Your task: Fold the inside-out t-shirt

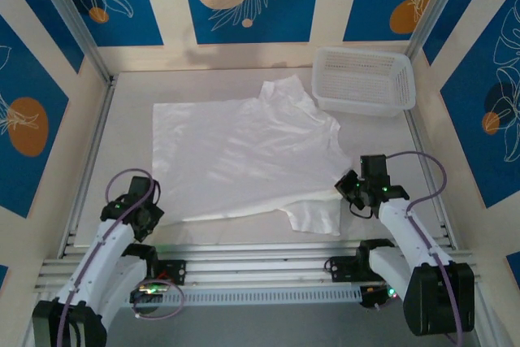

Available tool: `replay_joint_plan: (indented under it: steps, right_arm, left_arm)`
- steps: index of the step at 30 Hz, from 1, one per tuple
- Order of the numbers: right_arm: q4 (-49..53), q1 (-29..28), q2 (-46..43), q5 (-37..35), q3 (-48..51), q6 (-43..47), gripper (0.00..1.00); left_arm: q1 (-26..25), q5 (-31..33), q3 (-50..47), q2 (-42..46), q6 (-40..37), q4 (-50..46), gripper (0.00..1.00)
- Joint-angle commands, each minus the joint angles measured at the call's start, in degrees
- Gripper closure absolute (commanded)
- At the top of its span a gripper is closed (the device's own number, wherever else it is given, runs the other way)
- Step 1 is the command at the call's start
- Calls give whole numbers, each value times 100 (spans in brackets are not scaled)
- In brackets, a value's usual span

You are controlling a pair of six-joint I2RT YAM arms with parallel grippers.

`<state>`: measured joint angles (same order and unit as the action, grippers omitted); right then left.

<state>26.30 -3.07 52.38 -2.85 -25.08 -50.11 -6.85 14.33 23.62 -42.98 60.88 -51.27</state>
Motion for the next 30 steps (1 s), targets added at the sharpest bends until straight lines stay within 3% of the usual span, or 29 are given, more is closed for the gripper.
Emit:
replay_joint_plan:
  steps: [1,7,16,24,30]
  right_arm:
    - [375,42,-133,-124,34,-11,100]
    - [126,35,86,-139,-606,296,100]
    - [-747,82,1501,-252,-1749,490,100]
    - [-1315,286,2515,-149,-1943,525,100]
    - [-1411,500,3008,211,-2133,607,99]
  left_arm:
    - [61,-6,57,-61,-348,-67,100]
    - [61,301,935,-97,-802,195,100]
    - [63,747,1931,-1607,-1056,1313,100]
    - [70,571,2318,-2650,-1686,2033,100]
    - [69,798,2498,-3142,-1847,2149,100]
